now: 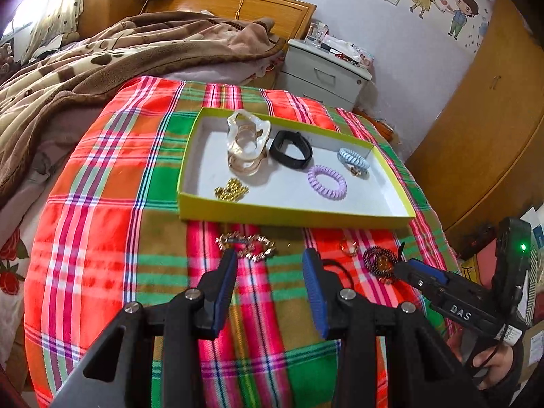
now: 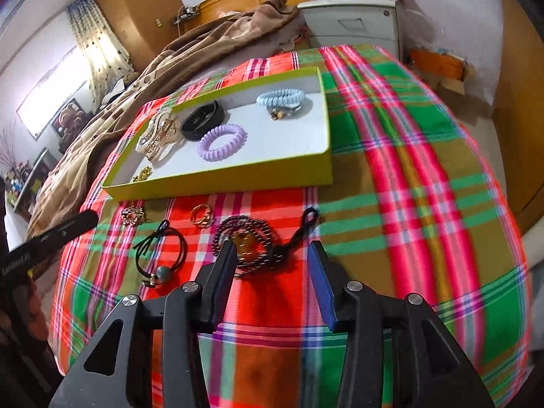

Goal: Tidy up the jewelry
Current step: 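Move the left tool to the gold jewelry while the right tool grasps the dark beaded bracelet, then close the left tool on the gold dangling earring and lift it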

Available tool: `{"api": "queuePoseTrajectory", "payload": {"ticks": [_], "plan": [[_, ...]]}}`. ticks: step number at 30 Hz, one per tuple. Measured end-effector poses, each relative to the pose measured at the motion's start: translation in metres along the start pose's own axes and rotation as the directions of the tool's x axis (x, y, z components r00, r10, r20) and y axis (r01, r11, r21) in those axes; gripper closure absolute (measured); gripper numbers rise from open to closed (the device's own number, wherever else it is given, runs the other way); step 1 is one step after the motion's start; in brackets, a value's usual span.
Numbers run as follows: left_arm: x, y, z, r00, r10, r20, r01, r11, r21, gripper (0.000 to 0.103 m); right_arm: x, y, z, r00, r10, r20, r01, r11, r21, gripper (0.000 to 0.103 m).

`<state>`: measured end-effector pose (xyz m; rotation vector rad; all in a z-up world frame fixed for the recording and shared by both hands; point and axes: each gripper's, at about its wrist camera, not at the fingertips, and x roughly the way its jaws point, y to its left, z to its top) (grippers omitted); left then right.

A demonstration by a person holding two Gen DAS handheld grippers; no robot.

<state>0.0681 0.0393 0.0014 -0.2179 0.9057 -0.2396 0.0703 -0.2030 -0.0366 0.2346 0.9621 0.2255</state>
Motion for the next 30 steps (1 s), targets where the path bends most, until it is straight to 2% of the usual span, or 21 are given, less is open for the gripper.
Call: {"api": "queuePoseTrajectory", "payload": {"ticks": [7,14,16,18,20,23,30], "plan": [[-0.005,0.016,-0.008,1.000,0.009,0.010,-0.009,0.999,-0.038,0.062,0.004,0.015,-0.001,0.994,-0.106,0.021,0.107,0.993,-0.047,0.059],[-0.004,0.028,-0.011,1.000,0.013,0.004,-0.012,0.998,-0.064,0.062,0.005,0.021,-0.007,0.987,-0.148,0.064,0.152,0.986,-0.062,0.059],[-0.004,0.031,-0.011,1.000,0.018,0.002,-0.018,0.997,-0.069,0.062,0.005,0.022,-0.008,0.987,-0.148,0.060,0.152,0.986,-0.071,0.067],[-0.005,0.035,-0.012,1.000,0.022,0.005,-0.021,0.997,-0.076,0.062,0.005,0.025,-0.010,0.985,-0.158,0.064,0.163,0.983,-0.085,0.068],[-0.007,0.038,-0.013,1.000,0.027,0.007,-0.026,0.996,-0.085,0.062,0.005,0.025,-0.010,0.987,-0.149,0.061,0.154,0.984,-0.088,0.070],[-0.007,0.042,-0.014,0.999,0.039,0.005,-0.038,0.995,-0.091,0.062,0.002,0.023,-0.012,0.990,-0.131,0.060,0.136,0.988,-0.080,0.083],[-0.005,0.047,-0.013,0.998,0.065,-0.005,-0.065,0.994,-0.093,0.062,-0.009,0.017,-0.009,0.993,-0.070,0.092,0.076,0.995,-0.060,0.084]]}}
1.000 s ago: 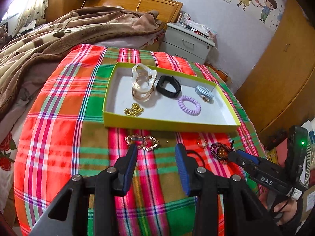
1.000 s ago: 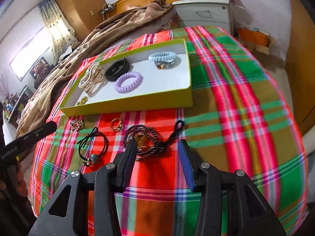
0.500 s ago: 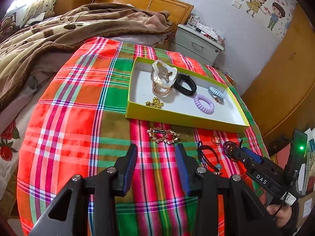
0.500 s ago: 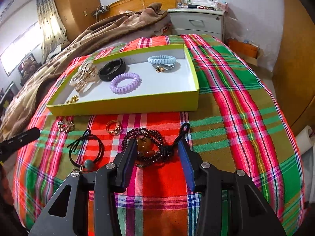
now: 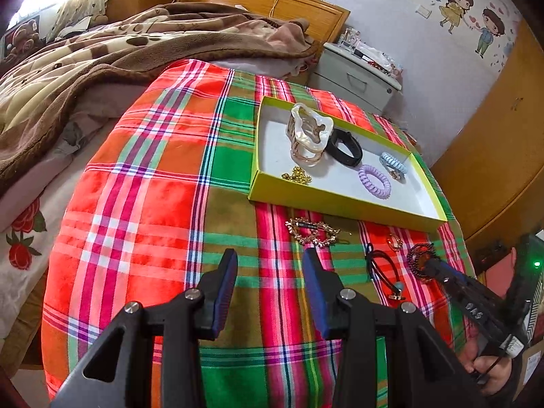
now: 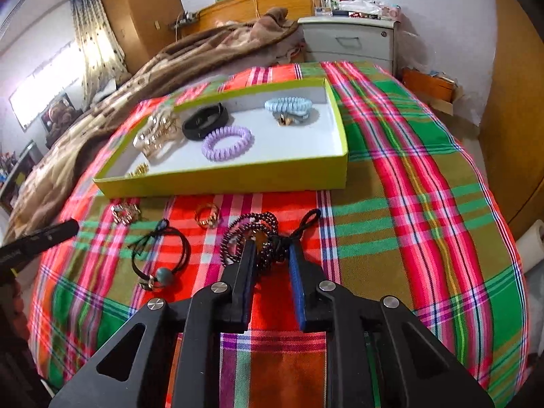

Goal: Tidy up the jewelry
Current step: 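Close the left tool on the gold dangling earring and lift it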

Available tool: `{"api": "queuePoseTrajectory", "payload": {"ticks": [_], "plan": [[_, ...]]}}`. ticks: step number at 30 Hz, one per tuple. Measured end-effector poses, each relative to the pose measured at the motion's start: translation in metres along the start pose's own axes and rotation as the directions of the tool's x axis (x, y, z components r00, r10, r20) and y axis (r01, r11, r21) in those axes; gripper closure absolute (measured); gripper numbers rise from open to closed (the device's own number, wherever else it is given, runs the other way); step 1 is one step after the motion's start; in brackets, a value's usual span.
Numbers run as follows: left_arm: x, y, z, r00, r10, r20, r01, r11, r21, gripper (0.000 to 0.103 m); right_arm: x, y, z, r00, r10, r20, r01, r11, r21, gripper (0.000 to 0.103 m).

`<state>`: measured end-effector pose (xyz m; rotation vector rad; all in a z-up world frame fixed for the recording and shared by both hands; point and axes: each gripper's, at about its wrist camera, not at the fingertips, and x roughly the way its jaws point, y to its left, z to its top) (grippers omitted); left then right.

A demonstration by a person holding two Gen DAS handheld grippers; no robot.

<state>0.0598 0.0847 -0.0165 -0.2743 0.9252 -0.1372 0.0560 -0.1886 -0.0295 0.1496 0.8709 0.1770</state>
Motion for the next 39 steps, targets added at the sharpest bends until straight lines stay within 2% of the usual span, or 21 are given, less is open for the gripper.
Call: {"api": "queuePoseTrajectory", "payload": {"ticks": [7,10,14,17,20,22,26,30,32,35,36,39], "plan": [[0.013,-0.010,0.008,0.999,-0.031,-0.029,0.033,0.997,0.072,0.061,-0.018,-0.008,0.010,0.998,0.024,0.061,-0.026,0.999,0.020,0.084],[0.020,-0.015,0.012,0.999,-0.017,-0.033,0.020,0.996,0.085,0.060,-0.023,-0.010,0.014,0.996,0.029,0.081,-0.031,0.999,0.026,0.084],[0.029,-0.022,0.019,0.997,-0.058,-0.050,0.063,0.991,0.115,0.056,-0.029,-0.011,0.018,0.994,0.039,0.100,-0.042,0.999,0.031,0.084],[0.037,-0.029,0.020,0.997,-0.036,-0.064,0.045,0.988,0.147,0.056,-0.032,-0.012,0.019,0.993,0.039,0.108,-0.043,0.999,0.033,0.084],[0.043,-0.032,0.022,0.997,-0.046,-0.068,0.056,0.987,0.153,0.056,-0.031,-0.012,0.020,0.993,0.041,0.107,-0.045,0.998,0.033,0.084],[0.047,-0.034,0.021,0.996,-0.041,-0.085,0.054,0.986,0.159,0.056,-0.031,-0.012,0.020,0.993,0.044,0.108,-0.048,0.998,0.034,0.084],[0.044,-0.043,0.010,0.989,-0.090,-0.114,0.111,0.974,0.199,0.056,-0.032,-0.014,0.019,0.993,0.043,0.108,-0.047,0.998,0.039,0.084],[0.037,-0.051,0.001,0.986,-0.104,-0.126,0.132,0.962,0.237,0.056,-0.031,-0.018,0.019,0.994,0.043,0.102,-0.049,0.997,0.052,0.084],[0.034,-0.051,0.003,0.992,-0.073,-0.099,0.096,0.962,0.255,0.056,-0.031,-0.019,0.019,0.994,0.043,0.102,-0.048,0.997,0.053,0.084],[0.034,-0.050,0.013,0.999,0.009,-0.044,0.005,0.956,0.295,0.056,-0.031,-0.020,0.019,0.994,0.049,0.101,-0.054,0.997,0.054,0.084],[0.035,-0.049,0.016,0.999,0.015,-0.031,-0.005,0.954,0.300,0.056,-0.030,-0.020,0.020,0.994,0.049,0.100,-0.055,0.997,0.055,0.084],[0.043,-0.047,0.024,0.998,-0.019,-0.055,0.035,0.954,0.299,0.056,-0.027,-0.022,0.019,0.995,0.049,0.092,-0.055,0.997,0.061,0.084]]}}
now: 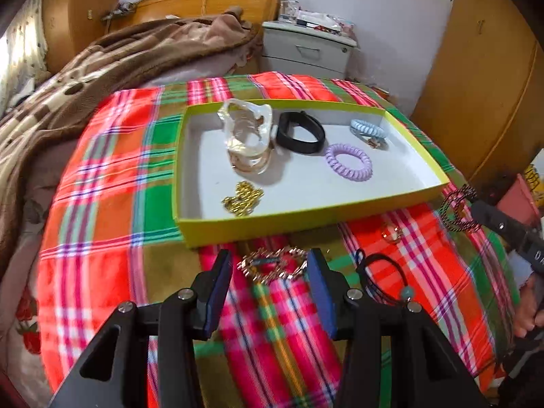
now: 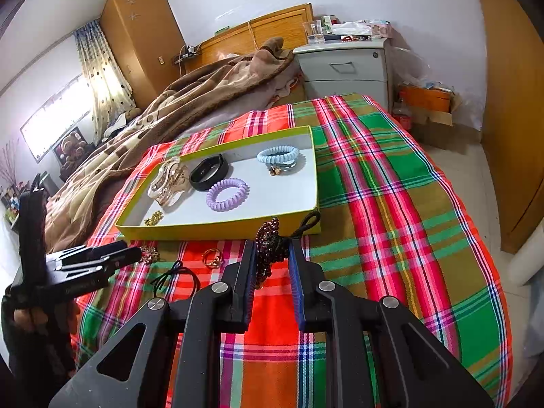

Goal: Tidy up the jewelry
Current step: 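Close the left tool on the gold dangling earring and lift it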

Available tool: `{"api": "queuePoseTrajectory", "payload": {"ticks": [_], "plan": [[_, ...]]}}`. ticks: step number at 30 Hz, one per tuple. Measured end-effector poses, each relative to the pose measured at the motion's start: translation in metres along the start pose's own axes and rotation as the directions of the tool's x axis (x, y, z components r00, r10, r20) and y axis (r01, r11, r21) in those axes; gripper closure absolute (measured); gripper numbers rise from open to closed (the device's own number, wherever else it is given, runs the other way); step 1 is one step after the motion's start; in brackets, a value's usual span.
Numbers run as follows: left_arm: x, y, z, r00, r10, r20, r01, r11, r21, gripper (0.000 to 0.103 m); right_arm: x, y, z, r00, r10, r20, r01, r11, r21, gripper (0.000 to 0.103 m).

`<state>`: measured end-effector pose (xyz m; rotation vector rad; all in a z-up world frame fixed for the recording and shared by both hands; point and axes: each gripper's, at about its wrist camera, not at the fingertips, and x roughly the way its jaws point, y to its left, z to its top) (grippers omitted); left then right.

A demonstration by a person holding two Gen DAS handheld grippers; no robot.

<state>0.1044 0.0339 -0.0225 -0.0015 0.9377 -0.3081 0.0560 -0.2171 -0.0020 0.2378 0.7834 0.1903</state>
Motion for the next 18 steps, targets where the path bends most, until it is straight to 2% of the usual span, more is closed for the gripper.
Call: {"api": "queuePoseTrajectory", "payload": {"ticks": [7,14,18], "plan": [[0.014,-0.008,0.000,0.999,-0.003,-0.036,0.004,0.999,0.045,0.051,0.002,-0.001,-0.001,1.000,0.004,-0.007,-0.004,1.000,-0.002,0.084],[0.003,-0.030,-0.015,0.995,-0.064,-0.072,0.071,0.993,0.091,0.051,0.007,-0.006,0.000,1.000,0.004,-0.011,-0.004,1.000,0.012,0.084],[0.002,-0.027,-0.007,0.999,0.014,-0.033,-0.011,0.997,0.075,0.051,0.007,-0.009,-0.001,1.000,0.007,-0.011,-0.007,1.000,0.019,0.084]]}}
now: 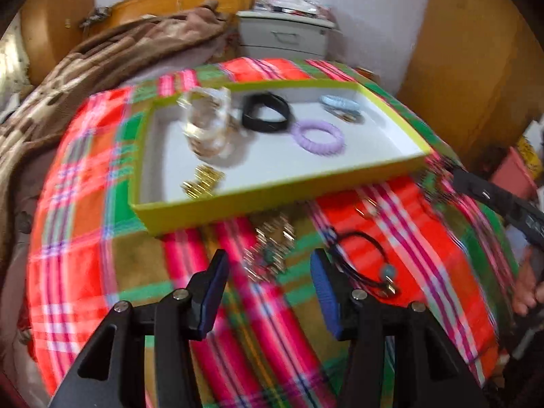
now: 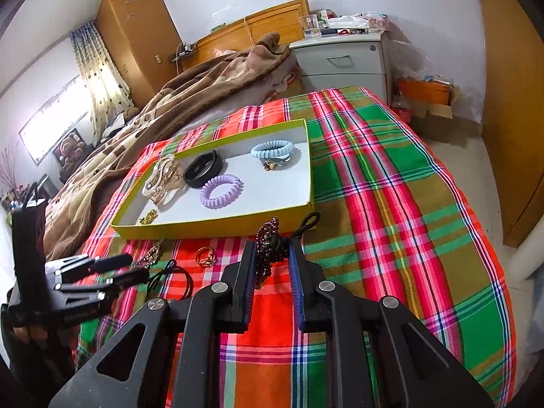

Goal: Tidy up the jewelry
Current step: 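Close the left tool on the gold dangling earring and lift it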

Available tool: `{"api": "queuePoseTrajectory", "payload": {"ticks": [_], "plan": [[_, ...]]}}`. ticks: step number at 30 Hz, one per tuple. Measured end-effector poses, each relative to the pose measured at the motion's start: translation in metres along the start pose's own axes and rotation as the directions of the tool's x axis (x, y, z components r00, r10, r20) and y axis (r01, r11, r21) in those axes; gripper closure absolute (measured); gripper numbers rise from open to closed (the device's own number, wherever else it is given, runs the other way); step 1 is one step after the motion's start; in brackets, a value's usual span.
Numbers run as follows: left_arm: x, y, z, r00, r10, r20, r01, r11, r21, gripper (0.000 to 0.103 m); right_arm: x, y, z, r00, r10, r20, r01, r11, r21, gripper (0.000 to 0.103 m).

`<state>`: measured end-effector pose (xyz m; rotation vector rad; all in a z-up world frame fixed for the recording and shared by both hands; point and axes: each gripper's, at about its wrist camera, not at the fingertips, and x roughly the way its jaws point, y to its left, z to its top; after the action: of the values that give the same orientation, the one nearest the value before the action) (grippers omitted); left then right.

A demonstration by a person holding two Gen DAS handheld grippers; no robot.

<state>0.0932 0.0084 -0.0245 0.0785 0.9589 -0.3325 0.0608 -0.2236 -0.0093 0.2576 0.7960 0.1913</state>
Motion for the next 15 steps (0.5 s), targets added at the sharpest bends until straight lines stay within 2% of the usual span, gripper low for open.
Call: {"api": "queuePoseTrajectory", "payload": {"ticks": [2,4,7,11,14,15], "plan": [[0.003,0.002,0.005,1.000,-0.002,0.000,0.002,1.000,-0.014,0.051,0.000,0.000,0.000,1.000,0.001,0.000,-0.001,1.000,-0.001,0.084],[0.010,-0.001,0.008,1.000,-0.013,-0.013,0.013,1.000,0.015,0.051,0.000,0.000,0.000,1.000,0.003,0.000,-0.003,1.000,-0.001,0.084],[0.018,-0.010,0.010,0.999,0.034,-0.027,-0.032,0.996,0.078,0.051,-0.001,-0.001,-0.001,1.000,0.007,0.002,-0.007,1.000,-0.001,0.084],[0.019,-0.015,0.011,0.998,0.049,-0.033,-0.047,0.996,0.081,0.051,-0.001,-0.001,0.000,1.000,0.012,-0.001,-0.012,1.000,0.001,0.084],[0.018,-0.016,0.009,0.998,0.048,-0.032,-0.045,0.996,0.080,0.057,-0.001,-0.001,0.001,1.000,0.014,-0.001,-0.014,1.000,0.000,0.084],[0.017,-0.016,0.009,0.998,0.048,-0.034,-0.046,0.996,0.079,0.063,-0.001,-0.001,0.002,1.000,0.015,-0.001,-0.015,1.000,0.000,0.084]]}}
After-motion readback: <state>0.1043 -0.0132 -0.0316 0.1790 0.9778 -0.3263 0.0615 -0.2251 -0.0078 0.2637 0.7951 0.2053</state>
